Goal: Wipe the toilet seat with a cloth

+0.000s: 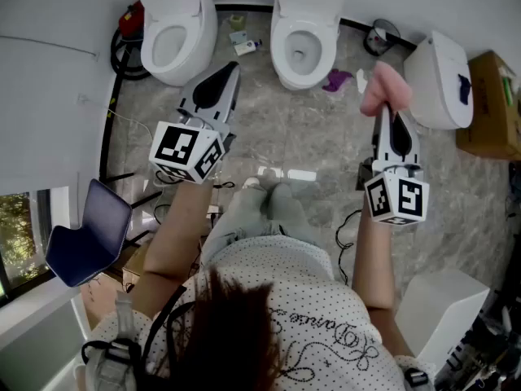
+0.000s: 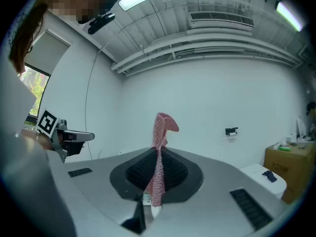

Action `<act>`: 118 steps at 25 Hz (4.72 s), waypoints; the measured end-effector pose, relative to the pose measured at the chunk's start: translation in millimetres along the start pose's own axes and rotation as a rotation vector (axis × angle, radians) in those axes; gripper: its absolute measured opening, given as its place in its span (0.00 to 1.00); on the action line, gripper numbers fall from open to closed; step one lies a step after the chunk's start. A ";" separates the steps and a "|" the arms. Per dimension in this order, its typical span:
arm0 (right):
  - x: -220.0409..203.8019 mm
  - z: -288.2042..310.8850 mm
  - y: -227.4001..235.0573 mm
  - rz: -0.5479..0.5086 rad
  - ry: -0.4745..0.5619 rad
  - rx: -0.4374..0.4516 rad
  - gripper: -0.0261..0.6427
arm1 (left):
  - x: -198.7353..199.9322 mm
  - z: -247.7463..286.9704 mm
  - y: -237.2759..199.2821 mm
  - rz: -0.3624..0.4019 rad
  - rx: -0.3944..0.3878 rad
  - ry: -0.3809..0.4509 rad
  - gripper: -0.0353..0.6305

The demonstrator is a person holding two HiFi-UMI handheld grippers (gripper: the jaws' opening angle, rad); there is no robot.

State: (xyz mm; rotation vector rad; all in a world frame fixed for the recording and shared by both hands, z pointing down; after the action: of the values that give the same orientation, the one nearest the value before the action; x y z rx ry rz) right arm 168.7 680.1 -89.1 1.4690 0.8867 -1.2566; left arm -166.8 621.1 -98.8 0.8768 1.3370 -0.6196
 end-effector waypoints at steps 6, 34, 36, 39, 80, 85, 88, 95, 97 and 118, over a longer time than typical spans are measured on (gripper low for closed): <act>3.0 -0.9 11.0 0.016 -0.006 0.022 0.08 | 6.5 10.0 11.6 0.012 -0.002 0.001 0.06; -4.8 181.4 31.9 0.040 -0.014 0.032 0.08 | -35.1 161.3 -104.3 -0.042 -0.015 0.010 0.06; -3.0 207.7 26.7 0.028 0.000 0.024 0.08 | -36.7 179.1 -129.1 -0.037 -0.027 0.017 0.06; -1.8 239.2 22.6 0.032 0.017 0.008 0.08 | -37.8 204.5 -158.3 -0.029 -0.048 0.024 0.06; -98.0 593.5 224.9 -0.032 -0.357 0.259 0.08 | -189.8 504.4 -239.5 -0.130 0.097 -0.192 0.06; -151.8 633.7 217.5 0.044 -0.382 0.166 0.08 | -238.7 517.8 -272.2 -0.162 0.084 -0.218 0.06; -186.1 653.4 211.4 0.100 -0.401 0.125 0.08 | -266.3 527.9 -289.4 -0.198 0.064 -0.228 0.06; -276.9 692.1 199.1 0.103 -0.485 0.140 0.08 | -331.8 555.7 -305.3 -0.181 -0.012 -0.207 0.06; -306.5 701.7 197.1 0.110 -0.519 0.156 0.08 | -350.3 563.1 -308.1 -0.183 -0.009 -0.202 0.06; -552.8 727.4 198.3 0.252 -0.761 0.185 0.09 | -498.6 550.9 -270.4 -0.255 -0.038 -0.305 0.06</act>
State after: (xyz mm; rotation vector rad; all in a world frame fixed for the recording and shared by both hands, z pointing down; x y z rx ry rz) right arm 48.3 -38.2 497.0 1.0493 0.0793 -1.5599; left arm -155.6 -33.4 344.8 0.5574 1.1857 -0.8859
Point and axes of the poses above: the fingertips, and each gripper's own axes: z forward along the fingers, y to its right, x out of its top, the point moved 9 cm from there along -z, backward along the fingers, and after that the axes turned 11 degrees about z, right-handed, at the moved point
